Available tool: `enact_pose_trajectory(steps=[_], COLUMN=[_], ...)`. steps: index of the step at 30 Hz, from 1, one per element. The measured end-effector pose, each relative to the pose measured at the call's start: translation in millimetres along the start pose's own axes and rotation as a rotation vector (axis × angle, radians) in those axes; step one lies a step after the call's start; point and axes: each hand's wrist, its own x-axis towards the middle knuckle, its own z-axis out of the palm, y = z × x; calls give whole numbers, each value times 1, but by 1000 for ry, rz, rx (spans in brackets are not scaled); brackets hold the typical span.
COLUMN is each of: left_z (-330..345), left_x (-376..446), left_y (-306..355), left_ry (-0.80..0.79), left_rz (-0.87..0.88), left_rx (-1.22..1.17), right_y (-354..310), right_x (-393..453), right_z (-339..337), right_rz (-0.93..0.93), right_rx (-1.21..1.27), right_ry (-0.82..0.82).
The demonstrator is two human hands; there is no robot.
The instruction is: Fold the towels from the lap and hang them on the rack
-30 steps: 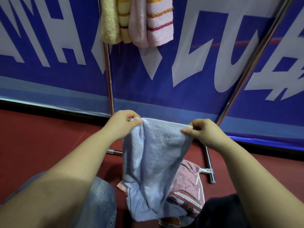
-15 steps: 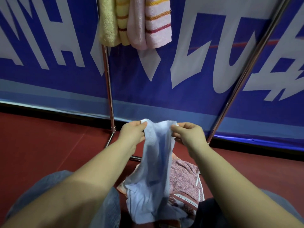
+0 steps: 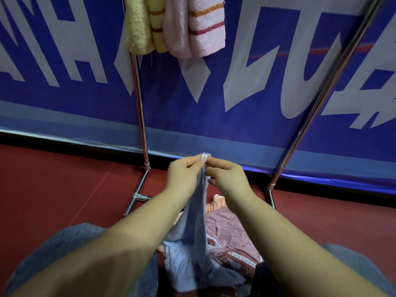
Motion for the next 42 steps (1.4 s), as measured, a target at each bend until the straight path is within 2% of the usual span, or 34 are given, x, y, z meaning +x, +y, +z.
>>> enact_pose_trajectory(steps=[4, 8, 10, 12, 13, 15, 18, 21, 24, 28, 33, 36, 39, 42], left_z=[-2, -6, -7, -7, -8, -9, -12, -19, -27, -39, -60, -69, -72, -75], left_x=[2, 3, 3, 3, 2, 0, -6, -11, -11, -10, -7, -11, -14, -13], left_y=[3, 4, 8, 12, 14, 18, 26, 33, 38, 44, 45, 55, 81, 128], left_ry=[-10, 33, 20, -26, -66, -171, -327, -388, -349, -178, 21, 46, 45, 64], left_rz=[106, 158, 181, 177, 184, 211, 206, 184, 212, 273, 337, 371, 433, 496], left_rx=[77, 145, 198, 241, 259, 268, 170, 83, 44, 50, 273, 364, 443, 516], right_y=[-12, -20, -19, -19, -20, -21, -18, -15, -15, -13, -19, -38, -70, -124], right_x=[-2, -7, -5, -1, 0, 1, 0, 0, -2, -8, -13, -20, -25, -33], right_z=[-4, -10, -15, -24, -30, -39, -42, -43, -45, -50, -65, -75, -80, -81], right_rz=[102, 59, -54, -302, -422, -512, -351, -259, -173, -120, -180, -221, -248, -292], right_rx=[79, 56, -102, -366, -481, -607, -570, -483, -401, -462, -509, -419, -314, -338], right_ry=[-104, -233, -147, 78, 124, 13, -268, -391, -432, -456, -359, -286, -286, -266])
